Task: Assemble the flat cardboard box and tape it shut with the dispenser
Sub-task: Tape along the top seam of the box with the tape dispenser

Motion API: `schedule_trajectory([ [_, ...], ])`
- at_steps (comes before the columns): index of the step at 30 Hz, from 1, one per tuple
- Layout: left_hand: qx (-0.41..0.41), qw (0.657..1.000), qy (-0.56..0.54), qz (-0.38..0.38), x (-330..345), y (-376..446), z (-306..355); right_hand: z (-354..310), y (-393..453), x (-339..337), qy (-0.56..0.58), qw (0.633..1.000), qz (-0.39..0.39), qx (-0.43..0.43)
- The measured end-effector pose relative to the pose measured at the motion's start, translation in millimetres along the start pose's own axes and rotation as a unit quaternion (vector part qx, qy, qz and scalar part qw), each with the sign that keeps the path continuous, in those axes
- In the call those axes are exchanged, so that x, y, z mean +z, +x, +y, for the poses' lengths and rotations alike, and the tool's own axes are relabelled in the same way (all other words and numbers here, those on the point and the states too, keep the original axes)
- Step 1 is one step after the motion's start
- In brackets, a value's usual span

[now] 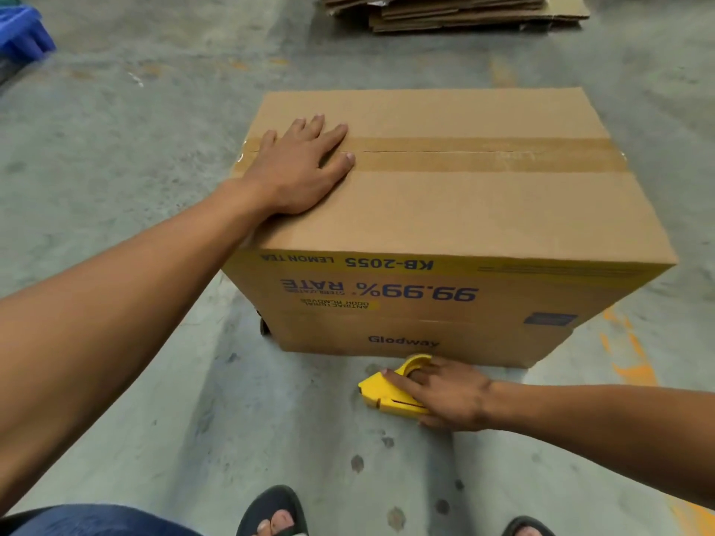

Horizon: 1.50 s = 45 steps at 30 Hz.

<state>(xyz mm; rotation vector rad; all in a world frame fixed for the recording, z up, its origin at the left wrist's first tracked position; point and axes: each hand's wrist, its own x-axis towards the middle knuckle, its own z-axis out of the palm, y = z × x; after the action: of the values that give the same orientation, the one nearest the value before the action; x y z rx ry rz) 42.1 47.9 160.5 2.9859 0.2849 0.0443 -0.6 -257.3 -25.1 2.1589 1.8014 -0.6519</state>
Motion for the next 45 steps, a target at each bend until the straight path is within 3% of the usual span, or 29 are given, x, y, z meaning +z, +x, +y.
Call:
schedule_trajectory([
  [4, 0.000, 1.000, -0.002, 0.003, -1, 1, 0, -14, -3, -1, 0.101, 0.994, -0.032, 0.023],
  [8, 0.000, 1.000, -0.006, 0.002, -1, 0, 1, -12, 4, 6, 0.096, 0.994, -0.048, 0.015],
  [13, 0.000, 1.000, -0.013, 0.005, -2, -1, 2, -10, 18, -25, 0.170, 0.971, -0.166, 0.034],
  [15, -0.002, 1.000, -0.015, 0.003, -2, -2, 2, -12, 22, -41, 0.221, 0.958, -0.180, 0.035],
  [19, -0.001, 1.000, -0.026, -0.001, -3, -3, 2, -25, 19, -101, 0.359, 0.928, -0.094, 0.013],
  [22, -0.004, 0.999, -0.043, -0.005, -4, -2, 0, -31, 4, -160, 0.493, 0.867, -0.061, -0.036],
  [27, -0.015, 0.988, -0.151, -0.022, -14, -2, -3, -16, -38, -253, 0.522, 0.843, 0.092, -0.092],
  [32, 0.027, 0.943, -0.333, 0.007, -36, -11, -8, 36, -73, -314, 0.546, 0.804, 0.211, -0.100],
  [39, -0.038, 0.919, -0.382, 0.090, -42, 4, 0, 121, -89, -346, 0.686, 0.699, 0.181, -0.084],
  [42, -0.075, 0.850, -0.518, 0.061, -64, 2, 19, 130, -90, -324, 0.718, 0.663, 0.186, -0.100],
  [45, -0.104, 0.764, -0.632, -0.076, -92, -6, 47, 135, -89, -310, 0.736, 0.641, 0.194, -0.100],
])
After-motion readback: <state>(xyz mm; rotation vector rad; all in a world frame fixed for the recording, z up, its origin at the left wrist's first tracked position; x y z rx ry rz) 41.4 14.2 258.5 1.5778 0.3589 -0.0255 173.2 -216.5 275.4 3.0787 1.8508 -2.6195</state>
